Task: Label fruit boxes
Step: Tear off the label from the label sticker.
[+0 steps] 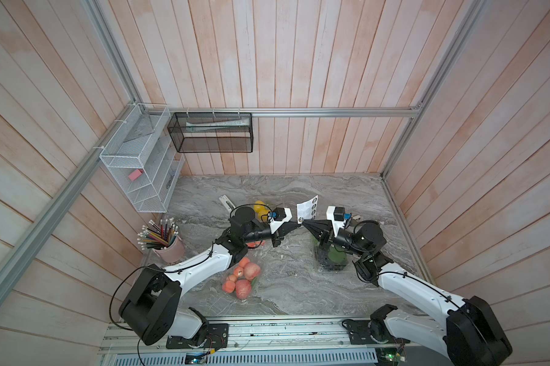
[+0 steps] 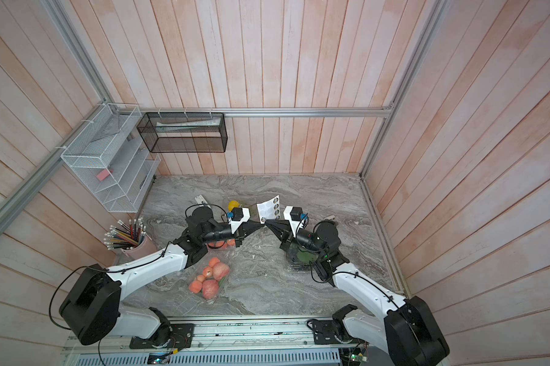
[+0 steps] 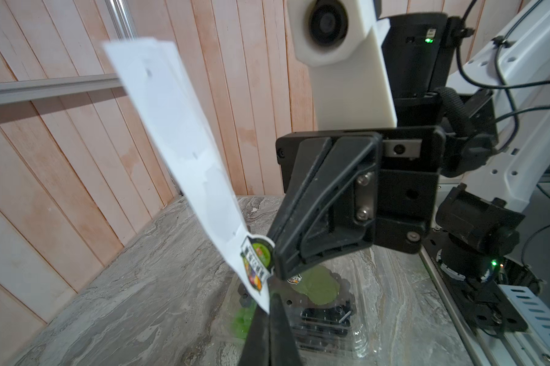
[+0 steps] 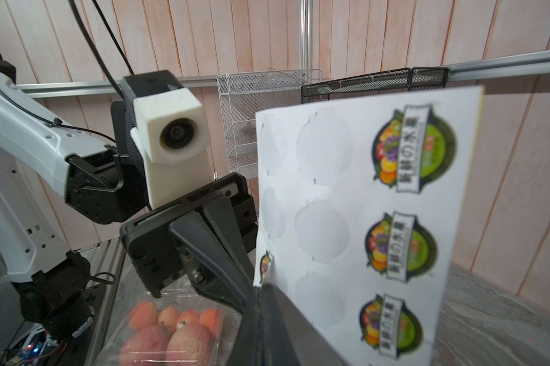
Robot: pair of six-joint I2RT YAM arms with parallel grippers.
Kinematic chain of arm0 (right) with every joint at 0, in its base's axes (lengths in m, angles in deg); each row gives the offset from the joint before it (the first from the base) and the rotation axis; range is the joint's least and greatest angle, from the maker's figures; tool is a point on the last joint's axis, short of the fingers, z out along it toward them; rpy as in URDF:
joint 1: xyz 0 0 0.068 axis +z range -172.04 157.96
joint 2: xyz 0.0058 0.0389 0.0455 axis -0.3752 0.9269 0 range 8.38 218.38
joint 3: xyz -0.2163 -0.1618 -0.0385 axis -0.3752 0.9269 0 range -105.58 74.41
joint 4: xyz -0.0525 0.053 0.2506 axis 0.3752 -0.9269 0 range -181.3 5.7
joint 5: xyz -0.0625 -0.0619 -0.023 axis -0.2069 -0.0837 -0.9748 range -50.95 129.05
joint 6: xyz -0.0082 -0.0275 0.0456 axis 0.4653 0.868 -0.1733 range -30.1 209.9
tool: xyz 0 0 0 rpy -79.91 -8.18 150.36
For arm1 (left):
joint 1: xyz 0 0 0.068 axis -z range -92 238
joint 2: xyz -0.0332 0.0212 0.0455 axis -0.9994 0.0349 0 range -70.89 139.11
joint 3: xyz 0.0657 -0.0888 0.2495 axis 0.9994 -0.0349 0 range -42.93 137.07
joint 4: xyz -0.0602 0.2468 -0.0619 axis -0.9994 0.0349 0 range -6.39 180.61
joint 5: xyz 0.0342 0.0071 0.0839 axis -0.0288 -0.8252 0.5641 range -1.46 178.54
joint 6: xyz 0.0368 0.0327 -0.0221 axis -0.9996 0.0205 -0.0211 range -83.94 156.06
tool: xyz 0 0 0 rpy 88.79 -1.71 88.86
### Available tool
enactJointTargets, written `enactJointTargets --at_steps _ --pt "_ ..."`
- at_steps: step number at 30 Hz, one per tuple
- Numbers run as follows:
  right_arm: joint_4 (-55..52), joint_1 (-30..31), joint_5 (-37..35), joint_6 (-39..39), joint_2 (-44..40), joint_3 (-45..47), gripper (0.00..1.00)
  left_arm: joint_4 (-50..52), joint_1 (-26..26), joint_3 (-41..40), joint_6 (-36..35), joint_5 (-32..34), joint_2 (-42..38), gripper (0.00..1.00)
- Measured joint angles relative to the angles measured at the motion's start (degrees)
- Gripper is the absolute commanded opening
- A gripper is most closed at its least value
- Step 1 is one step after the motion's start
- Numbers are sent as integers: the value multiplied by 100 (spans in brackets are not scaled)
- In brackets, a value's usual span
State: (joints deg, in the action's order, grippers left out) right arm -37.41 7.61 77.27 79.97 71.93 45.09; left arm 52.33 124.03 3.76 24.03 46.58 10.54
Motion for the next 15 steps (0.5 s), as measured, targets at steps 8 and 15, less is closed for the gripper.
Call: enactJointTargets --at_steps 8,15 --pt "83 0 118 -87 2 0 0 2 0 0 -28 269 0 0" --pt "367 52 363 -299 7 11 0 50 0 0 -42 634 0 0"
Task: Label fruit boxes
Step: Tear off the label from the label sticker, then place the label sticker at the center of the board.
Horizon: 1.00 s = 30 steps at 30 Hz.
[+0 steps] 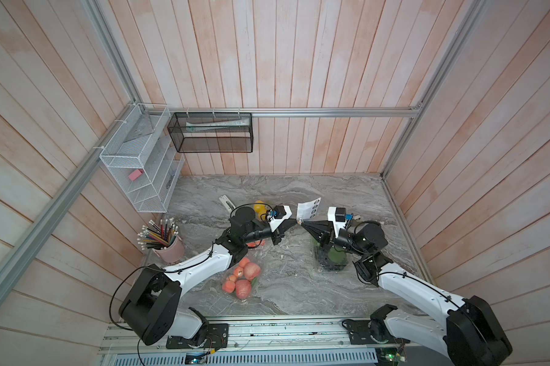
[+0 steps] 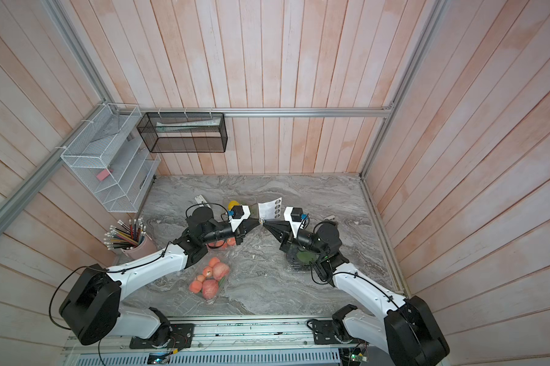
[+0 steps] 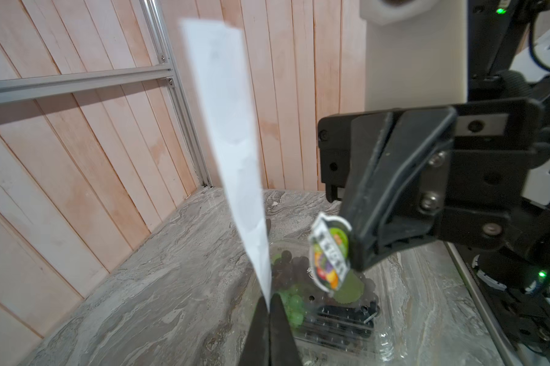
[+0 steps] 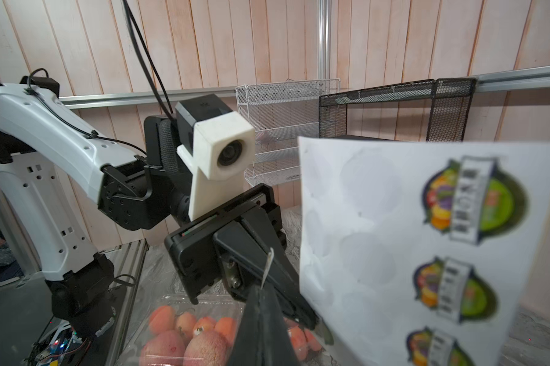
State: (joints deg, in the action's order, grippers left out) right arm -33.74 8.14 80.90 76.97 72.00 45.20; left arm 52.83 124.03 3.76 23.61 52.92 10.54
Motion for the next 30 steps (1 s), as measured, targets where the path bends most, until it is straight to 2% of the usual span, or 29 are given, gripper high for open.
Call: enactJointTargets --at_steps 11,14,19,24,30 --pt "101 11 -42 -332 -225 227 0 461 0 44 190 201 2 0" --pt "20 0 -192 -503 -398 229 0 717 0 46 647 133 2 0" --pt "-317 -52 -409 -706 -568 229 0 1379 4 55 1878 0 39 0" --pt "-540 -87 -494 -839 -601 229 0 2243 17 162 3049 -11 415 0" --pt "-597 -87 -516 -960 -664 229 0 3206 22 369 3832 -17 957 0"
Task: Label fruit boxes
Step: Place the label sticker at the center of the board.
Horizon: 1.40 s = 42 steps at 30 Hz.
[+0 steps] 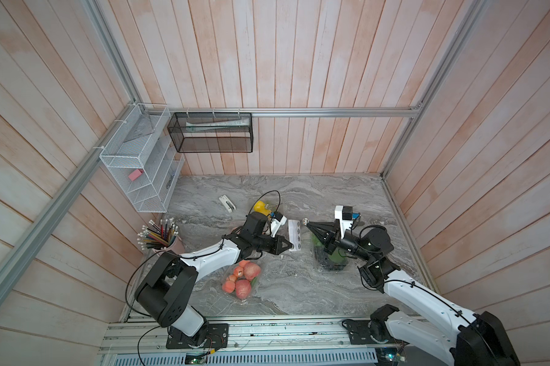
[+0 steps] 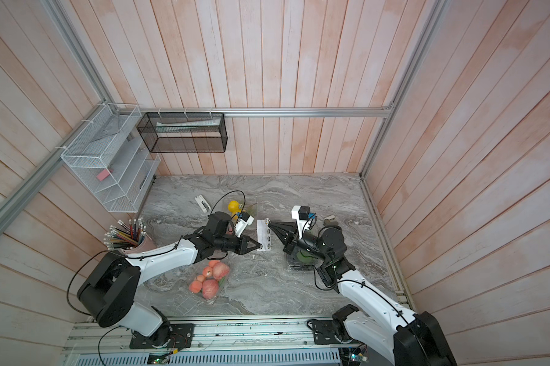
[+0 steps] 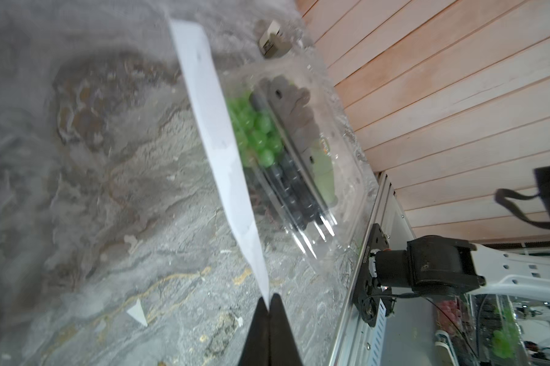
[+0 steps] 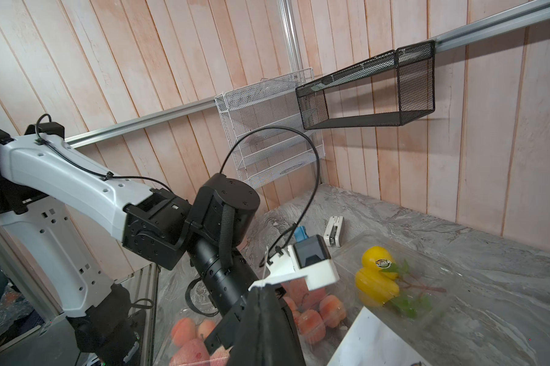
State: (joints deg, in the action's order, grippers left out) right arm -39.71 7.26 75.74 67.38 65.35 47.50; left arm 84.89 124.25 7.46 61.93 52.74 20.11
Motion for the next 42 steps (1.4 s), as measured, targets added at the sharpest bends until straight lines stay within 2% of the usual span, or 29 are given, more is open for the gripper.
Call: enactJointTargets --at_steps 12,21,25,31,35,42 --pt "-9 -9 2 -70 -168 33 0 1346 0 909 52 179 918 1" --pt "-179 -9 -4 -197 -192 107 0 1947 0 1279 -109 758 1165 31" --pt "-269 -9 -48 -199 -245 111 0 2218 -2 1427 -186 970 1165 39" --pt "-527 9 -118 -282 -225 107 0 2487 -15 1523 -232 1185 1113 40" --pt "-817 168 -295 -398 -24 -33 0 2601 -118 1523 -232 1226 789 40" --pt "-1316 745 -848 -848 785 -802 0 2551 -955 1523 -232 1165 -118 40"
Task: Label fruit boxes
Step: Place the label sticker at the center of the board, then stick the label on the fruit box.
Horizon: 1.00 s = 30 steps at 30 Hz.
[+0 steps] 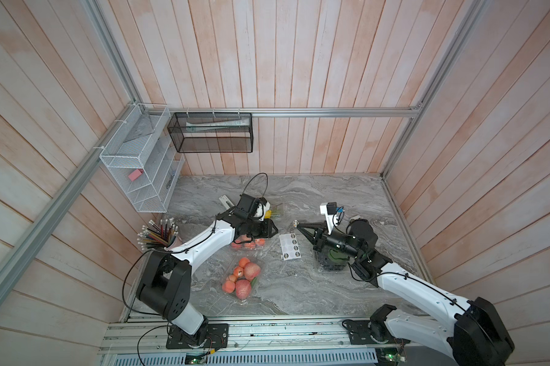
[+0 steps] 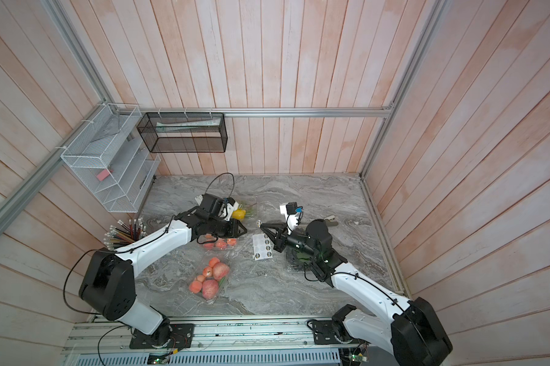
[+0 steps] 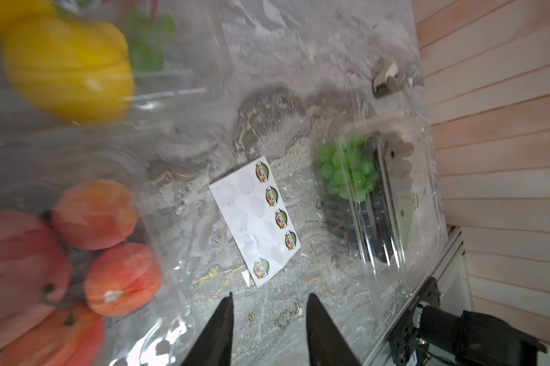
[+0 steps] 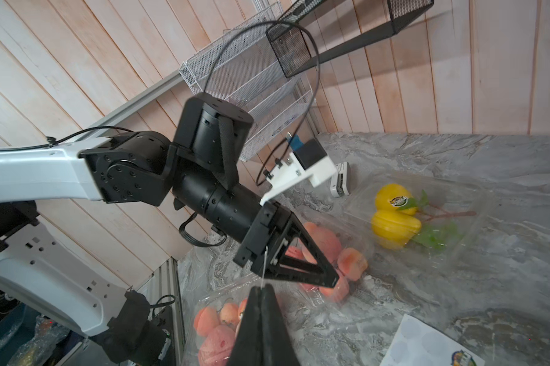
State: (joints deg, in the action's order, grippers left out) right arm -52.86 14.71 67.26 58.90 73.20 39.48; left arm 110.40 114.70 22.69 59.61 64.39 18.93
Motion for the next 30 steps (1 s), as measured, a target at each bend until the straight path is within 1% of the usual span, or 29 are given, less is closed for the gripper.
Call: enactJointTargets --at_steps 6,10,15,20,25,30 --pt "-520 599 -516 -553 1016 -1032 0 50 -723 0 -105 -197 -291 39" --pt "-841 876 -793 -992 1672 -1624 0 111 -1200 0 -223 -291 -446 38" --pt "-1386 1196 -1047 -1528 2629 -2605 0 221 -1775 0 -354 -431 -645 35" --pt "-1910 1377 -1106 -1987 3475 -3565 0 236 -2046 -46 -426 -566 -726 34" --pt "-2118 1416 -1126 -2448 4052 -4011 0 229 -2135 -251 -433 -662 -772 34" --pt "-2616 1416 -1123 -2673 4627 -4557 0 210 -2144 -452 -433 -734 -772 34"
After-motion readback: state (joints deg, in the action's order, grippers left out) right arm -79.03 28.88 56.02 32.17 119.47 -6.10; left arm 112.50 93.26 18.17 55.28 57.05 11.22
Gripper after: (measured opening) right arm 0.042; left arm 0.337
